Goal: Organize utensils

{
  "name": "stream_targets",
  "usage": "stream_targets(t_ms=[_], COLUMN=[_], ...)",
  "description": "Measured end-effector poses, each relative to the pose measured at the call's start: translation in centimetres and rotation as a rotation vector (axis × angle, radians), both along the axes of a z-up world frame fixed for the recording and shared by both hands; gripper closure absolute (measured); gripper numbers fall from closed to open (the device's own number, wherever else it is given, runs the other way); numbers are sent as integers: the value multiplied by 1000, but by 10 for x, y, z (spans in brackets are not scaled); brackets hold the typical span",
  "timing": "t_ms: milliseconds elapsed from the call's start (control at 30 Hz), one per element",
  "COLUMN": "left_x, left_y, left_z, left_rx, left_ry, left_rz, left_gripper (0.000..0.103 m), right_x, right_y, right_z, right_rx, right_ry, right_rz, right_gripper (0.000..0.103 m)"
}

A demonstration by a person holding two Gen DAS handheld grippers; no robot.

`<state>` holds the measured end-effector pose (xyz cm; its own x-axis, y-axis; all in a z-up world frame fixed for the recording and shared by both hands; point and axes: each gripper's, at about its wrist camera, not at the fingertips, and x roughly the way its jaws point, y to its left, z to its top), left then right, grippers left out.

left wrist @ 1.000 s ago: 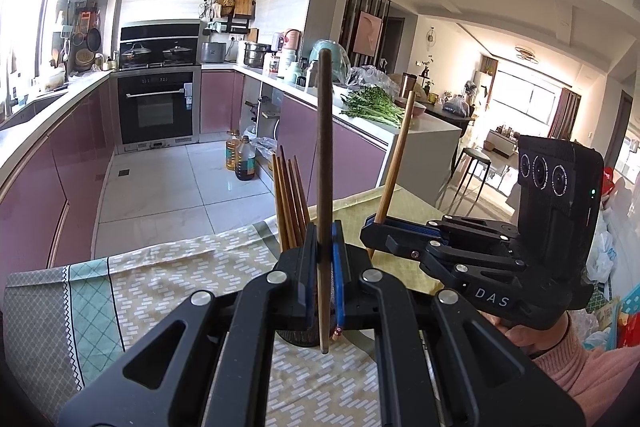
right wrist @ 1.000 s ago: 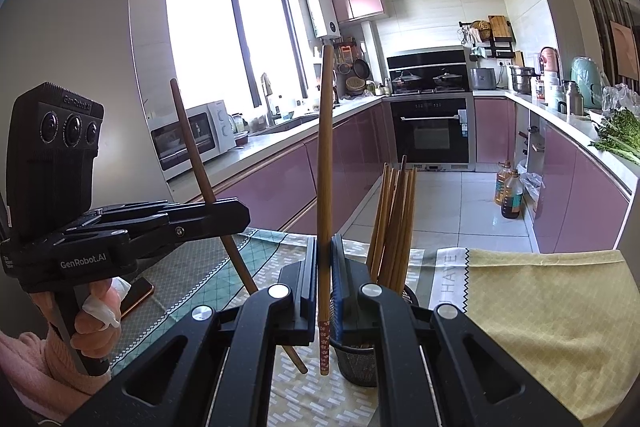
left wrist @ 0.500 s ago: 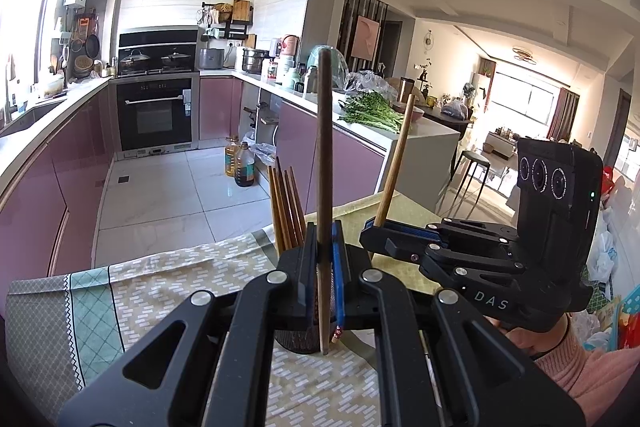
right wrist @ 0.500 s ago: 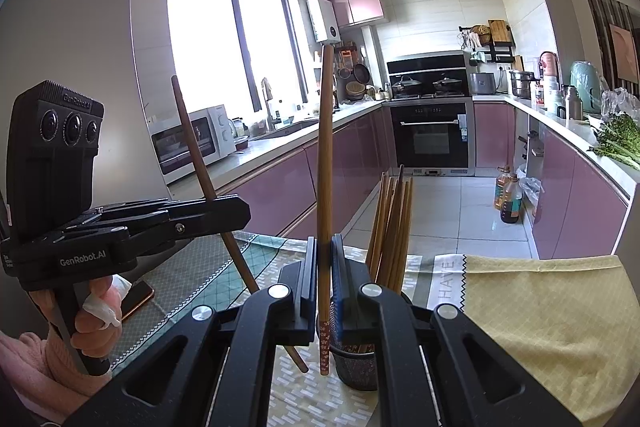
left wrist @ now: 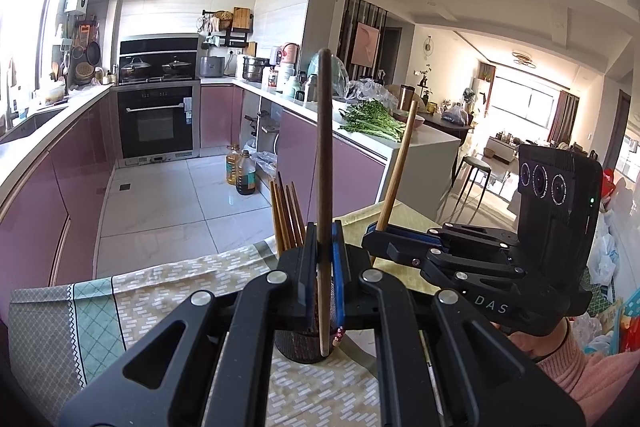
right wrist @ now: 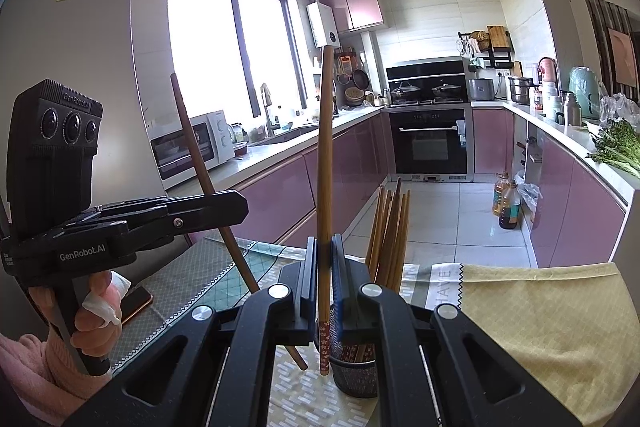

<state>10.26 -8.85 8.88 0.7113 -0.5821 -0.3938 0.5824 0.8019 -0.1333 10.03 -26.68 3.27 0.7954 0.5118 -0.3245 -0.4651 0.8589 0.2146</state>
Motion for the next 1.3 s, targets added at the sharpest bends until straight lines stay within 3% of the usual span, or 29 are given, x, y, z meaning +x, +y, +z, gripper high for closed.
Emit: stream_targets(t_ms=[1300], left_x=[4], left_y=[-6], left_z=[12], left_rx=[-13], left_ry=[-38], left_rz=[3], left_gripper=[96], right_x=[1], right_y=[-1], right_z=[13], right_rx=[-2], right_ry=[-22], right_rz=[-12], right_gripper=[97])
